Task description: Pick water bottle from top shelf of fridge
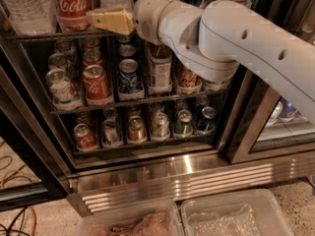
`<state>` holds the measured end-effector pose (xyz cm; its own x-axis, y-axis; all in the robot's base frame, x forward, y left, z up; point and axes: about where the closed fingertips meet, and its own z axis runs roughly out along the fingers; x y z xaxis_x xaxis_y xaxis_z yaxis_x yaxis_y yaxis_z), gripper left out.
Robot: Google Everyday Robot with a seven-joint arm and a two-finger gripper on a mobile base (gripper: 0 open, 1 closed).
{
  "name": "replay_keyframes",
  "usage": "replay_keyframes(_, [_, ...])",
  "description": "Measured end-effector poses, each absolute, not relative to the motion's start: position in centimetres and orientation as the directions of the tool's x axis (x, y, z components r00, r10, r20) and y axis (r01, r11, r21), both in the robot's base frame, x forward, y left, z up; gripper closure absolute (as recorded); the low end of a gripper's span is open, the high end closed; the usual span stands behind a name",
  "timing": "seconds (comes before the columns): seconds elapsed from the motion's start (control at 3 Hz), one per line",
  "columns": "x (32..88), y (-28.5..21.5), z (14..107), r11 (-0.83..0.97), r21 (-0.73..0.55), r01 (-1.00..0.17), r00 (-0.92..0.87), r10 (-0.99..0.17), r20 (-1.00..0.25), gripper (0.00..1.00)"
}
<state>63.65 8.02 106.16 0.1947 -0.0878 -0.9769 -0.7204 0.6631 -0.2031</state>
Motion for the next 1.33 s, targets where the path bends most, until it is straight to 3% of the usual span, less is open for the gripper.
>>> replay_keyframes(0.67, [64.6,9.5,107.3,0.663,-0.215,-0.717,0.223,-0.075,-0.972,0.17])
replay_keyframes(1.33, [64.9,10.3,107.1,0.648,-0.216,-0.731,0.222,-0.074,-0.972,0.59])
